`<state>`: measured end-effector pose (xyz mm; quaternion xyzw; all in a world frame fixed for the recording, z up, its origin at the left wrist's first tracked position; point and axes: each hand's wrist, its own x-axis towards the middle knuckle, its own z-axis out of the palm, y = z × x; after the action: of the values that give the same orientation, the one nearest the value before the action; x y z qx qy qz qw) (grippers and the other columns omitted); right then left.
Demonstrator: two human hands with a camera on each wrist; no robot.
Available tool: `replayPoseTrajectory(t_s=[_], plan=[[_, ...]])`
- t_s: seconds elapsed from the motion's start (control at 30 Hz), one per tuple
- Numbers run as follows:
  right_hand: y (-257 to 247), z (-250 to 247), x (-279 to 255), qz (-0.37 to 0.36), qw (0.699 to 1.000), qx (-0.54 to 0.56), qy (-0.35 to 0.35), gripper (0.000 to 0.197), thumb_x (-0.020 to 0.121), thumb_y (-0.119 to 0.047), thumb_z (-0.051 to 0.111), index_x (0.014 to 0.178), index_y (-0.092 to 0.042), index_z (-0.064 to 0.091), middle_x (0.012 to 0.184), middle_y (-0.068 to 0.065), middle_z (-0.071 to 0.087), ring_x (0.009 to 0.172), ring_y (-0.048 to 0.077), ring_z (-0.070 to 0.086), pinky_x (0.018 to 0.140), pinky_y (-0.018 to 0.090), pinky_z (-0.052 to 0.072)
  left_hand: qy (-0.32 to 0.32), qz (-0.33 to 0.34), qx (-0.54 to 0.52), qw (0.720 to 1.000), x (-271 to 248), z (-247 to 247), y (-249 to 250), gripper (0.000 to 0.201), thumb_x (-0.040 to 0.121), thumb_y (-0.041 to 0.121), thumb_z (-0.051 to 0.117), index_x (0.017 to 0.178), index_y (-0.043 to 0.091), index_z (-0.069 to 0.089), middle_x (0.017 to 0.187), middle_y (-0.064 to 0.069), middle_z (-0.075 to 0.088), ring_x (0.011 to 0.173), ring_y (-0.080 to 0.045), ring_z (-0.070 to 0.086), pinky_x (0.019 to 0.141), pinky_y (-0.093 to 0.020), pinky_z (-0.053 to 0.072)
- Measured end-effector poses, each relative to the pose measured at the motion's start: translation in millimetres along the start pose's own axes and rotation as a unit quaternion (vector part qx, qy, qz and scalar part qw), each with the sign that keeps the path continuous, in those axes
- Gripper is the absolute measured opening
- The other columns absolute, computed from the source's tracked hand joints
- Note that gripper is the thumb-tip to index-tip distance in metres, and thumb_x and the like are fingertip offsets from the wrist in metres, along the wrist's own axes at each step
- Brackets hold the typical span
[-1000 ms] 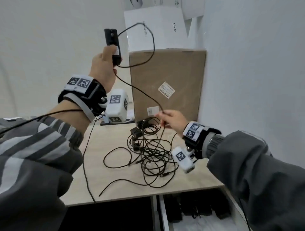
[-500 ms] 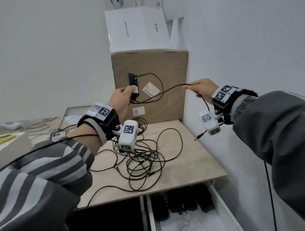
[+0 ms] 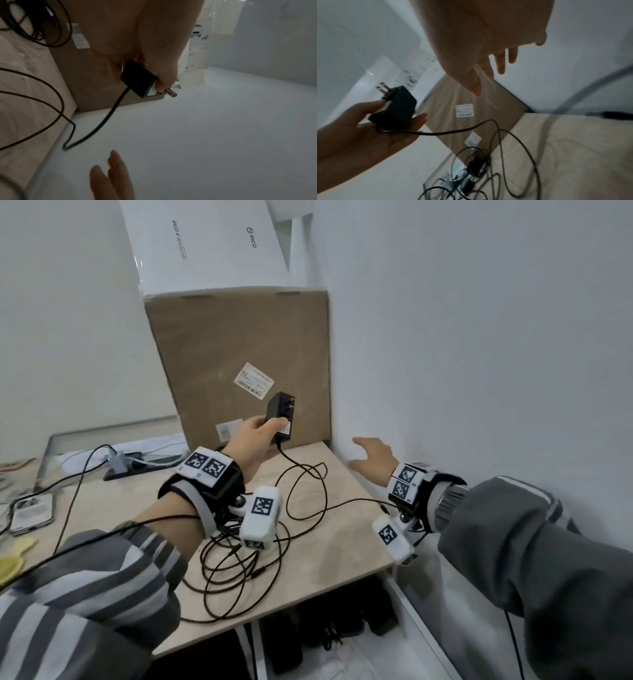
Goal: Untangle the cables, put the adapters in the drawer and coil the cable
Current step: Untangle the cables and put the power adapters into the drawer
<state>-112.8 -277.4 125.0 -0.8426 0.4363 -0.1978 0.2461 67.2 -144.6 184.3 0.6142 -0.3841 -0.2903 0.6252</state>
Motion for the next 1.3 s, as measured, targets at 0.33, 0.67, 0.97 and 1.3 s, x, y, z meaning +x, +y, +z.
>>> replayPoseTrajectory(t_s=[0.33,0.67,0.97,1.3], plan=[[-87.5,-15.8,-40.5,-0.202,0.934,0.288,-0.06,0.018,0.096,-0.016,0.054,0.105,-0.005,0.064,0.077,-0.011,0.068,0.071,0.001,0.061,0.077,0.022,0.05,-0.002,0.035,-0.153,0.988,-3.8,14.0,25.5,0.024,0.095,0.024,0.057,0.106,0.002,0.056,0.085,-0.006,0.063,0.08,-0.018,0.063,0.065,-0.027,0.052],[-75.6,-45.0,-35.8,-0.194,0.968,0.15,0.047,0.026,0.098,-0.016,0.049,0.091,-0.008,0.073,0.049,-0.022,0.053,0.051,-0.009,0.047,0.06,0.014,0.032,-0.074,-0.139,-0.141,0.977,-27.5,-3.5,-24.1,0.04,0.091,0.032,0.062,0.123,0.011,0.052,0.116,-0.014,0.052,0.088,-0.023,0.063,0.07,-0.026,0.057],[-59.8,-50.9,-34.1,-0.124,0.991,0.023,0.038,0.029,0.092,-0.027,0.06,0.083,-0.003,0.073,0.046,-0.012,0.051,0.045,-0.002,0.048,0.047,0.011,0.031,-0.147,-0.113,0.024,0.982,-44.1,-4.8,-28.1,0.033,0.083,0.017,0.071,0.11,0.005,0.058,0.086,-0.006,0.06,0.067,-0.014,0.057,0.052,-0.021,0.041],[-88.0,-7.3,-51.2,-0.134,0.987,0.084,0.025,0.027,0.095,-0.011,0.043,0.094,-0.01,0.07,0.067,-0.001,0.059,0.054,0.003,0.045,0.06,0.021,0.036,0.04,-0.022,0.136,0.99,-40.7,17.2,-41.2,0.029,0.086,0.017,0.064,0.106,0.007,0.045,0.083,-0.01,0.06,0.06,-0.019,0.059,0.05,-0.026,0.054]])
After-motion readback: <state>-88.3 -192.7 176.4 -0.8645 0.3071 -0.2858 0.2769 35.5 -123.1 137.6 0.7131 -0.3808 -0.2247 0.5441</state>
